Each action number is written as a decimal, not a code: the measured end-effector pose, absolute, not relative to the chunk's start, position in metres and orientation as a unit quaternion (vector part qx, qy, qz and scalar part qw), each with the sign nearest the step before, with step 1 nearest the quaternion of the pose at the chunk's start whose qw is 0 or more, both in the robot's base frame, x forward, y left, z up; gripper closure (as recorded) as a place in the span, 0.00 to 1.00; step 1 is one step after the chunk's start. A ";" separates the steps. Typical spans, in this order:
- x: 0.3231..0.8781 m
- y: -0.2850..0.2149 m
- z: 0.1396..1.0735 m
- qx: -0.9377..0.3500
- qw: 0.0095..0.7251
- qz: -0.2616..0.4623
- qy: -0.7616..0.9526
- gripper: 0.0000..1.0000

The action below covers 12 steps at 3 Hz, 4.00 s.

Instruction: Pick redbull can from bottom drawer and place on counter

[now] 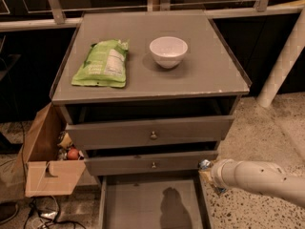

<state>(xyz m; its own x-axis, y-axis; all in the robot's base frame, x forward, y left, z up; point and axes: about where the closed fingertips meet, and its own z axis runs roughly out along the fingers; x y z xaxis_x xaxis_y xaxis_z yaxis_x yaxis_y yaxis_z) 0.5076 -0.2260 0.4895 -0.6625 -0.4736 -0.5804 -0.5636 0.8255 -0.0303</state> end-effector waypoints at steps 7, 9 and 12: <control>0.516 -0.238 0.635 -0.287 0.401 0.014 0.870 1.00; 0.529 -0.233 0.701 -0.299 0.448 -0.017 0.842 1.00; 0.528 -0.229 0.697 -0.302 0.443 -0.012 0.844 1.00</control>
Offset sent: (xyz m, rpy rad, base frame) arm 0.0109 -0.0126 0.0473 -0.0664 -0.0720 -0.0419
